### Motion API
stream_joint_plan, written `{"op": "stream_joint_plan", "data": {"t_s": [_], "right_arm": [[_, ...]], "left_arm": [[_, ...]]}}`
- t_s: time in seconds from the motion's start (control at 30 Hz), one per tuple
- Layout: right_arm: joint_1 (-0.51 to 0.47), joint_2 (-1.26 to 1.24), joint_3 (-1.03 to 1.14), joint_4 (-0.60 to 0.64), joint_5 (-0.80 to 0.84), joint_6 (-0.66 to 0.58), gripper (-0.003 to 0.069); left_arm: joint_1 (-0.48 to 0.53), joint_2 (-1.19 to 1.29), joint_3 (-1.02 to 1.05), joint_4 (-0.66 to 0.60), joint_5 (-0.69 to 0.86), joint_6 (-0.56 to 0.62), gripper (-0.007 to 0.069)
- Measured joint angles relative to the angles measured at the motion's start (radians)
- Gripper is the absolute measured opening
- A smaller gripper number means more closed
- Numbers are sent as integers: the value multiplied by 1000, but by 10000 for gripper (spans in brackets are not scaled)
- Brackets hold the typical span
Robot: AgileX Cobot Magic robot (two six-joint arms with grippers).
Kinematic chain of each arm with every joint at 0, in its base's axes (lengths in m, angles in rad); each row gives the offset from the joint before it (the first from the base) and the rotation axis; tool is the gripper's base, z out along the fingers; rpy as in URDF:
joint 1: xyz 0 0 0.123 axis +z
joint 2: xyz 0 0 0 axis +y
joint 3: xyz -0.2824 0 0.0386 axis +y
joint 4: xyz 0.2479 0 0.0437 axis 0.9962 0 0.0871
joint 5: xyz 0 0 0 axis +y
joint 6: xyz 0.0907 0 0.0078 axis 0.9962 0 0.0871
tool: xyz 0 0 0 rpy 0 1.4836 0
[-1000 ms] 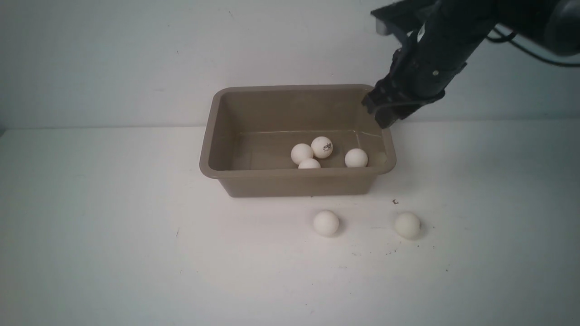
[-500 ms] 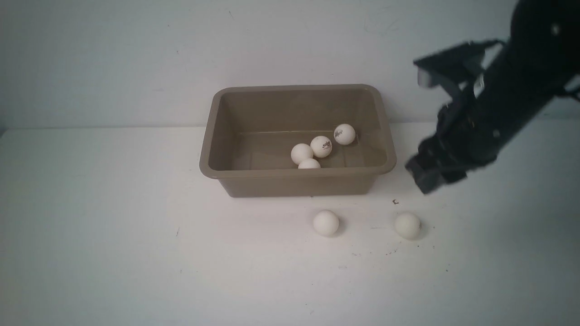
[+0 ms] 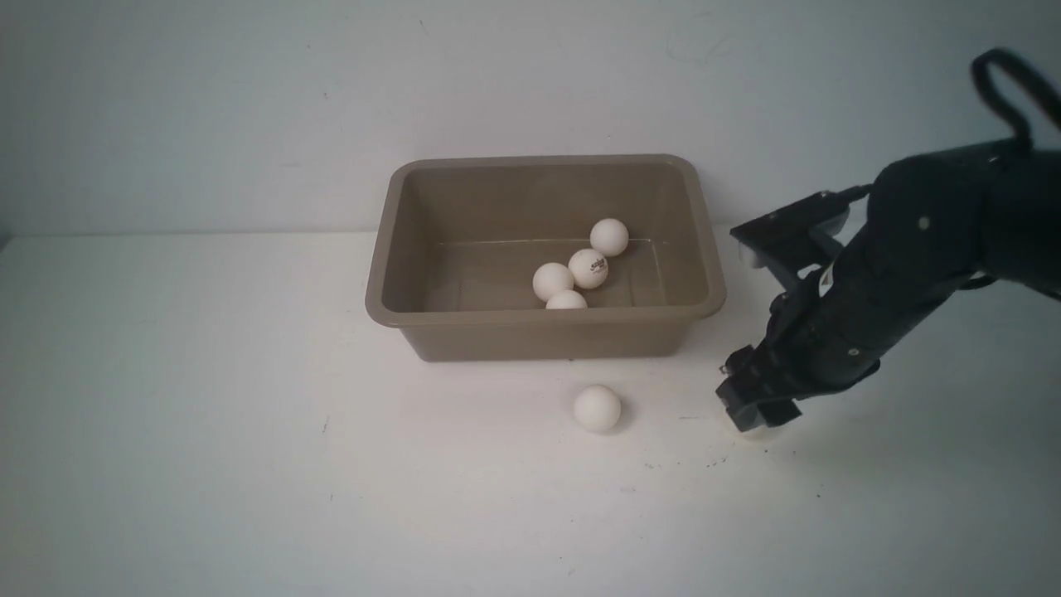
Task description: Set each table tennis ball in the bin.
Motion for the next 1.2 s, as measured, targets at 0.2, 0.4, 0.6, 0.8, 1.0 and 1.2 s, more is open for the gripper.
{"op": "stream_joint_plan", "data": {"t_s": [0.2, 0.4, 0.6, 0.8, 1.0, 1.2], "right_arm": [[0, 58, 0, -33, -85, 22, 480], [0, 100, 0, -51, -125, 25, 482], [0, 118, 0, -54, -164, 25, 482], [0, 122, 0, -54, -195, 25, 401], [0, 122, -4, -55, -196, 22, 267], [0, 122, -8, -55, -202, 20, 232]], "left_arm": [[0, 0, 0, -1, 0, 0, 363], [0, 0, 0, -2, 0, 0, 363], [0, 0, 0, -2, 0, 0, 363], [0, 0, 0, -3, 0, 0, 363], [0, 0, 0, -3, 0, 0, 363], [0, 0, 0, -4, 0, 0, 363]]}}
